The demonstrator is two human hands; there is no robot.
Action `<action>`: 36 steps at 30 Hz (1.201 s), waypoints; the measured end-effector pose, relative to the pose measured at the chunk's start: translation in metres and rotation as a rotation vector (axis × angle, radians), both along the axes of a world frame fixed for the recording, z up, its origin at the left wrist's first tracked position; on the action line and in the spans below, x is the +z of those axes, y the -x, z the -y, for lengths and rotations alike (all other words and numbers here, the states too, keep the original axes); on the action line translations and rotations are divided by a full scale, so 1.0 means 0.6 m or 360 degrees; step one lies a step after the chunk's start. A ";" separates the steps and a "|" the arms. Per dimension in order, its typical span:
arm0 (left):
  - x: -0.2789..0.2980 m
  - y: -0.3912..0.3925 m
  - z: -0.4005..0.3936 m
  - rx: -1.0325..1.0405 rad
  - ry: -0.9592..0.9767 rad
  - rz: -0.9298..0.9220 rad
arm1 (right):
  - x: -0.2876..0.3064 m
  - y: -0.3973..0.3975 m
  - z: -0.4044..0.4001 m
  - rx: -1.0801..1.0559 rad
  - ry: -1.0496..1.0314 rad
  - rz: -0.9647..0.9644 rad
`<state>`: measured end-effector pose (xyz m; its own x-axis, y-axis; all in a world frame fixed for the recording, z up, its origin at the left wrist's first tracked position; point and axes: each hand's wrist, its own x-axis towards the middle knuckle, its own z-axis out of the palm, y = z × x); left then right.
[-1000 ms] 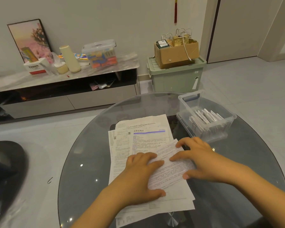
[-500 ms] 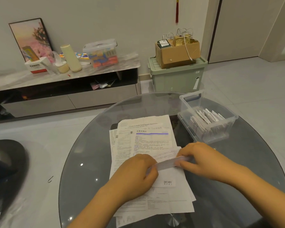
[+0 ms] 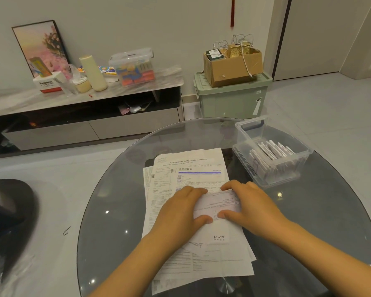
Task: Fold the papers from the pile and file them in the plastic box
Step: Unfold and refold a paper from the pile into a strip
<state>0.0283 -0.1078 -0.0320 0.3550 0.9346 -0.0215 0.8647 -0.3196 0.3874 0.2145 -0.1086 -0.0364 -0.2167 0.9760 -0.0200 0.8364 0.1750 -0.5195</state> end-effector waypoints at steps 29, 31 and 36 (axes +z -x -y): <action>0.013 -0.006 0.049 -0.0409 0.0037 -0.0155 | 0.068 -0.042 0.057 0.0100 0.0817 -0.0855; 0.012 -0.014 0.054 -0.0418 -0.0101 -0.0186 | 0.073 -0.043 0.057 0.0106 0.0820 -0.0960; 0.010 -0.026 0.053 -0.0275 -0.0193 -0.0015 | 0.070 -0.032 0.051 0.0074 0.0529 -0.1093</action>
<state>0.0441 -0.1397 -0.0259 0.5107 0.8557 0.0836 0.7964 -0.5074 0.3290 0.2339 -0.1394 0.0055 -0.3272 0.9319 -0.1569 0.3024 -0.0541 -0.9516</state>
